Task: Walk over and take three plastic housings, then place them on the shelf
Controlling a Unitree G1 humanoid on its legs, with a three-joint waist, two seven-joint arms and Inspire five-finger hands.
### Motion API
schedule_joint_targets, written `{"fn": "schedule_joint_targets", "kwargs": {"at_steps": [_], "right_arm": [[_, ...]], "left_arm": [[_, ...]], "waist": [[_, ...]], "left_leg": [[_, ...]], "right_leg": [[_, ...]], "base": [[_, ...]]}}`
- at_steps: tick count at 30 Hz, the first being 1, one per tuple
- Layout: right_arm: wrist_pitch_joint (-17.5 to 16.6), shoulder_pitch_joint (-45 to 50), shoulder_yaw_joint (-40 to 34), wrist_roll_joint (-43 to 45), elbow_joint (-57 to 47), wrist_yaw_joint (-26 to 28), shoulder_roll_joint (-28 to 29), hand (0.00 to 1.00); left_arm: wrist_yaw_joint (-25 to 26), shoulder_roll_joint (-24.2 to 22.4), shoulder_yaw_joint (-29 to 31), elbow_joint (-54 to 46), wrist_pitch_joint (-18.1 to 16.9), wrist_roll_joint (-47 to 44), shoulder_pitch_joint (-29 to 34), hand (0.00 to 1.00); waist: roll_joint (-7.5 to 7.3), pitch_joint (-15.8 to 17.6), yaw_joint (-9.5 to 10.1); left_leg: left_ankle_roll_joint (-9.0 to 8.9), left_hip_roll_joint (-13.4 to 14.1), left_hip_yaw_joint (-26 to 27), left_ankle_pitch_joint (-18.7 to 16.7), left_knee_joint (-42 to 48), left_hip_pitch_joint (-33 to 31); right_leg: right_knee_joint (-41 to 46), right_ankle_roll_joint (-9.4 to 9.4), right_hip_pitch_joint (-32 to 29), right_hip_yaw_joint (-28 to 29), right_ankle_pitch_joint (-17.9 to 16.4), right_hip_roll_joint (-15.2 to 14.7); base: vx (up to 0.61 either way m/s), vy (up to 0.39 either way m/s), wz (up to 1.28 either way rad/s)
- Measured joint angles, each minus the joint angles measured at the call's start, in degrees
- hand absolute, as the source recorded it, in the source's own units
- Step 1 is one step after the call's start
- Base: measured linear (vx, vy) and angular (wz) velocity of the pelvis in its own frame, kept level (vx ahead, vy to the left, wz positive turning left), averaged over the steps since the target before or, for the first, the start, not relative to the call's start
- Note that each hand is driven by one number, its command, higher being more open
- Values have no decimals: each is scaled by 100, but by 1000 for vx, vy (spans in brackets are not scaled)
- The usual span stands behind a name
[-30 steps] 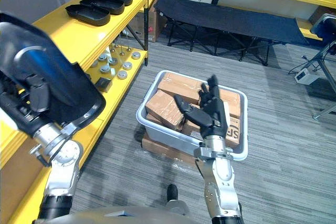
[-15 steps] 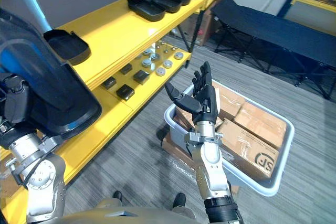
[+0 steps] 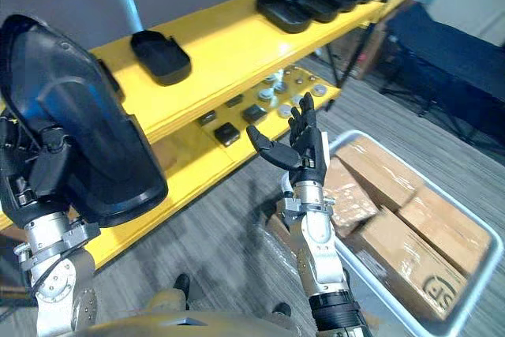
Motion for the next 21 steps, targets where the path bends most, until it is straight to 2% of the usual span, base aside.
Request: {"fn": "schedule_joint_targets", "kwargs": {"at_steps": [1,4,6,11,15,16,17,19,21], "right_arm": [[0,10,41,1,0,0,11,100],[-36,233,16,2,-1,-78,35,100],[-69,286,27,6,-1,-88,48,100],[-425,229,50,-11,-1,-14,57,100],[-647,245,20,-6,-12,-8,51,100],[-807,221,-147,4,-132,134,42,100],[-906,214,-171,3,-158,209,42,100],[-930,180,-173,3,-186,222,42,100],[-967,147,-181,6,-273,221,45,100]], "left_arm": [[-10,20,-5,3,6,-31,-1,0],[-203,365,-262,247,48,-211,-320,0],[-247,520,-400,302,64,-208,-387,0],[-164,532,-559,302,176,-194,-370,0],[49,530,-579,303,246,-193,-361,0],[338,470,-609,300,247,-178,-369,0],[465,417,-599,301,247,-181,-366,0],[617,358,-546,300,247,-185,-360,0],[687,305,-473,287,247,-182,-343,0]], "waist": [[-3,2,0],[-49,24,-148],[-93,21,-159],[-83,26,-119],[-73,51,-224],[18,270,-214],[36,332,-208],[24,444,-195],[28,515,-198]], "left_leg": [[19,-31,-56,14,-29,-3],[27,-302,-674,196,-86,8],[31,-395,-765,277,-155,3],[25,-330,-506,284,-157,28],[22,-303,-405,278,-122,-19],[64,-308,-376,131,192,-266],[75,-311,-373,76,353,-394],[82,-324,-372,44,472,-431],[116,-240,-80,-327,1107,-695]], "right_leg": [[121,31,-27,62,-107,-26],[1090,5,-202,1042,-978,-42],[1333,48,-249,1131,-1146,-138],[1264,94,-314,1253,-1081,-119],[1275,96,-410,1349,-1053,-104],[1510,31,-590,1360,-1131,-142],[1623,33,-680,1365,-1172,-161],[1783,32,-725,1366,-1248,-202],[2195,71,-804,1317,-1543,-328]], "base": [[52,59,51],[64,-21,105],[39,-36,58],[-19,-12,-14],[-88,6,-12],[-196,18,4],[-187,18,8],[-55,0,11],[-33,4,24]]}}
